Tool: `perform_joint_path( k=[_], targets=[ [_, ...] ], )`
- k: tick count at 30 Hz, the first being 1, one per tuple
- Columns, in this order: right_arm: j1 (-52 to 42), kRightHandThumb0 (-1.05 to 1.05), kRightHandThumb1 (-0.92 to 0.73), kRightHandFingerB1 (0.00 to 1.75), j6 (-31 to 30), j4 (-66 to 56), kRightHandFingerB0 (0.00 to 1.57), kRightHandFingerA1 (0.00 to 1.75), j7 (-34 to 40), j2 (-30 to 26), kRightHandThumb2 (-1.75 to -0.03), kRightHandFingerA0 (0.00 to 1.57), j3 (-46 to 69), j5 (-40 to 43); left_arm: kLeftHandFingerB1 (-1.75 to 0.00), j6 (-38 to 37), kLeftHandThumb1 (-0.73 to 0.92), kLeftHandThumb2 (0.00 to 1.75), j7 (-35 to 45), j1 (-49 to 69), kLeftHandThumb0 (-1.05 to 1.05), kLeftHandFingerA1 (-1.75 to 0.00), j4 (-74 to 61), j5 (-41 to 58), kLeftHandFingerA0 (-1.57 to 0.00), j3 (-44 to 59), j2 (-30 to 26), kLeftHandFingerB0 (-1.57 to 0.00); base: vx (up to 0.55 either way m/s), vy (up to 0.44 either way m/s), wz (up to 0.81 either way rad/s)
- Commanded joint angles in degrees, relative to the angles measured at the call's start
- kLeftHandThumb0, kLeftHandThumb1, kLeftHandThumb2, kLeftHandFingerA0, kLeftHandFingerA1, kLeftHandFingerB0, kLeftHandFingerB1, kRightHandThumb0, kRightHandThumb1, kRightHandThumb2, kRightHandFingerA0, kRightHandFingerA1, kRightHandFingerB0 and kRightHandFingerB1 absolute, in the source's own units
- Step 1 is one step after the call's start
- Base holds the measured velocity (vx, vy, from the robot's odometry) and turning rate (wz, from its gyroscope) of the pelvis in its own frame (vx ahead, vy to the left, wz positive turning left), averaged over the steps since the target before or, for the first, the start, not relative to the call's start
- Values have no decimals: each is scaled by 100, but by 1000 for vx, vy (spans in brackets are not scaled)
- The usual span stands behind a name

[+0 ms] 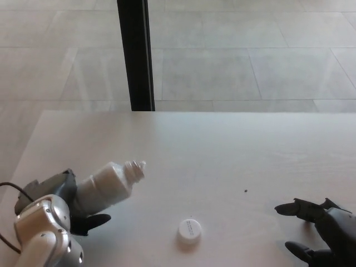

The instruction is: The robot uses its left hand to to lift the bottle kept on the middle of the desk and tilts it towards its right hand. It then uses its right hand to rotate its cap to open it and places the bottle and cap back on the desk

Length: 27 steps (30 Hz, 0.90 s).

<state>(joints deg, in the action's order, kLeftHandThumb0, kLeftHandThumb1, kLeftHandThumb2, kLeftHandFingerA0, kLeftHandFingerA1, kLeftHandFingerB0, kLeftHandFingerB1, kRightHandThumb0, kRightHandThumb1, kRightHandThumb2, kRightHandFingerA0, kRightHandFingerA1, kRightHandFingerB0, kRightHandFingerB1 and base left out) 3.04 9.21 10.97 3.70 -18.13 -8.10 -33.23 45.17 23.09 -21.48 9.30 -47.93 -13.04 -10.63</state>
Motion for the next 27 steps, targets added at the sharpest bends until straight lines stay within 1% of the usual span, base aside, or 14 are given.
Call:
perform_joint_path(
  k=[1, 2, 5, 6, 7, 9, 10, 11, 12, 16, 22, 24, 25, 27],
  targets=[
    [33, -44, -68, 38, 104, 70, 49, 113, 154, -165, -56, 13, 34, 18, 0, -391, 67, 67, 57, 541, -105, 0, 55, 905, 0, 172, 222, 0, 0, 0, 0],
    [32, -44, -67, 38, 111, 74, 48, 110, 138, -194, -57, 13, 25, 4, 0, -366, 69, 67, 98, 549, -105, 0, 25, 886, 0, 160, 188, 0, 0, 0, 0],
    [26, -44, -67, 38, 158, 97, 49, 111, 181, -214, -57, 14, 26, 7, 0, -318, 69, 67, 174, 546, -105, 0, 8, 864, 0, 113, 116, 0, 0, 0, 0],
    [30, -43, -64, 41, 161, 107, 49, 117, 185, -213, -58, 11, 20, 10, 0, -312, 69, 67, 174, 555, -105, 0, -1, 880, 0, 114, 101, 0, 0, 0, 0],
    [43, -41, -46, 59, 167, 138, 40, 75, 204, -208, -92, 24, 4, 1, 0, -306, 72, 68, 267, 525, -105, 0, 70, 830, 0, 12, -4, 0, 0, 0, 0],
    [49, -41, -46, 59, 170, 148, 40, 75, 219, -213, -92, 24, -7, 0, 0, -290, 72, 68, 289, 503, -105, 0, 98, 848, 0, -57, -67, 0, 0, 0, 0],
    [60, -44, -66, 37, 148, 143, 49, 108, 228, -189, -57, 14, -13, 7, 0, -317, 71, 66, 310, 492, -105, 0, 114, 804, 0, -147, -155, 0, 0, 0, 0],
    [63, -44, -66, 37, 124, 131, 48, 110, 231, -175, -57, 14, -17, 5, 0, -353, 83, 72, 476, 418, -105, 0, 186, 560, 0, -464, -351, 0, 0, 0, 0],
    [60, -44, -66, 37, 115, 117, 48, 112, 225, -173, -56, 13, -17, 13, 0, -398, 83, 72, 767, 282, -105, 0, 292, 212, 0, -974, -648, 0, 0, 0, 0],
    [31, -45, -67, 37, 218, 179, 50, 116, 278, -190, -56, 15, -20, 36, 0, -336, 84, 73, 784, 172, -105, 0, 345, 224, 0, -1374, -869, 0, 0, 0, 0],
    [-5, -43, -67, 38, 153, 133, 48, 113, 260, -229, -56, 14, -15, 11, 0, -245, 82, 74, 676, 88, -105, 0, 333, 449, 0, -1344, -959, 0, 0, 0, 0],
    [-12, -44, -67, 39, 153, 132, 47, 109, 234, -247, -57, 14, -21, 26, 0, -205, 80, 71, 389, 155, -105, 0, 243, 758, 0, -871, -816, 0, 0, 0, 0],
    [-19, -43, -67, 39, 181, 136, 48, 111, 224, -266, -57, 13, -18, 43, 0, -235, 81, 70, 329, 168, -105, 0, 167, 905, 0, -617, -796, 0, 0, 0, 0],
    [-23, -43, -67, 38, 195, 144, 48, 111, 220, -292, -57, 14, -14, 54, 0, -265, 81, 70, 329, 153, -105, 0, 190, 915, 0, -537, -770, 0, 0, 0, 0]
  ],
)
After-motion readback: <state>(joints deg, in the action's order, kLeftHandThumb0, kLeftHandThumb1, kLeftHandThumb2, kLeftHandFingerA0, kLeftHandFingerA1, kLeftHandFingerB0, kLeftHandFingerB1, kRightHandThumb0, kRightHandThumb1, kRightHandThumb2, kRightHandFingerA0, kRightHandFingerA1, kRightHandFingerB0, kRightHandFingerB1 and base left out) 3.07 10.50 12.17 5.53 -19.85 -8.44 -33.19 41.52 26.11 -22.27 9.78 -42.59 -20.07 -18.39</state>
